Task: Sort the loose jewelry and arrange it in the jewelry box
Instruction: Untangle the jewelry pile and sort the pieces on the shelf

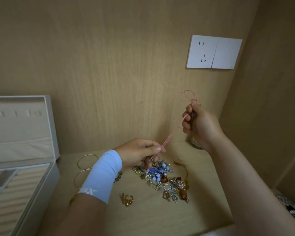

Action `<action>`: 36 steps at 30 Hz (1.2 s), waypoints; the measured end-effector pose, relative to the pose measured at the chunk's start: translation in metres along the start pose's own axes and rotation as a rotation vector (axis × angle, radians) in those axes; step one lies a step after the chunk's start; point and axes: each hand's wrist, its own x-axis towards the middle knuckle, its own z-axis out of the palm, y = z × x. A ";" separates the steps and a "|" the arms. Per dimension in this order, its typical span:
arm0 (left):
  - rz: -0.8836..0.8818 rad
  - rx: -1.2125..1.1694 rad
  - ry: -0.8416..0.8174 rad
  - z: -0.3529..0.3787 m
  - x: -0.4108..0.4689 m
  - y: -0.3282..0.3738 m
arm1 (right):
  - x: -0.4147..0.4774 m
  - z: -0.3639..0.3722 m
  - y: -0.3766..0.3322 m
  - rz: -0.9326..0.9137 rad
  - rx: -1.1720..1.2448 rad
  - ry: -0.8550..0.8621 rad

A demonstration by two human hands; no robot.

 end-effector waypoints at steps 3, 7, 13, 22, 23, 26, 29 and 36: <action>-0.028 0.074 -0.018 -0.002 -0.003 0.005 | -0.003 -0.001 -0.002 0.022 -0.078 -0.070; 0.083 0.285 0.127 0.007 0.004 0.013 | -0.007 0.004 -0.004 0.055 -0.125 -0.175; 0.263 -0.093 0.258 0.031 0.013 0.018 | -0.008 0.000 -0.004 0.082 -0.266 -0.225; 0.172 -0.067 0.184 0.013 0.005 0.020 | -0.007 -0.019 0.012 0.210 -1.019 -0.362; 0.164 -0.062 0.187 0.013 0.005 0.020 | -0.008 -0.016 0.013 0.211 -1.055 -0.379; 0.144 -0.055 0.208 0.011 0.003 0.022 | -0.008 -0.009 0.014 0.239 -1.093 -0.425; 0.128 -0.048 0.217 0.010 0.002 0.022 | -0.011 -0.007 0.011 0.276 -1.138 -0.465; 0.124 -0.053 0.281 0.013 0.004 0.023 | -0.019 0.002 -0.006 0.038 -0.892 -0.420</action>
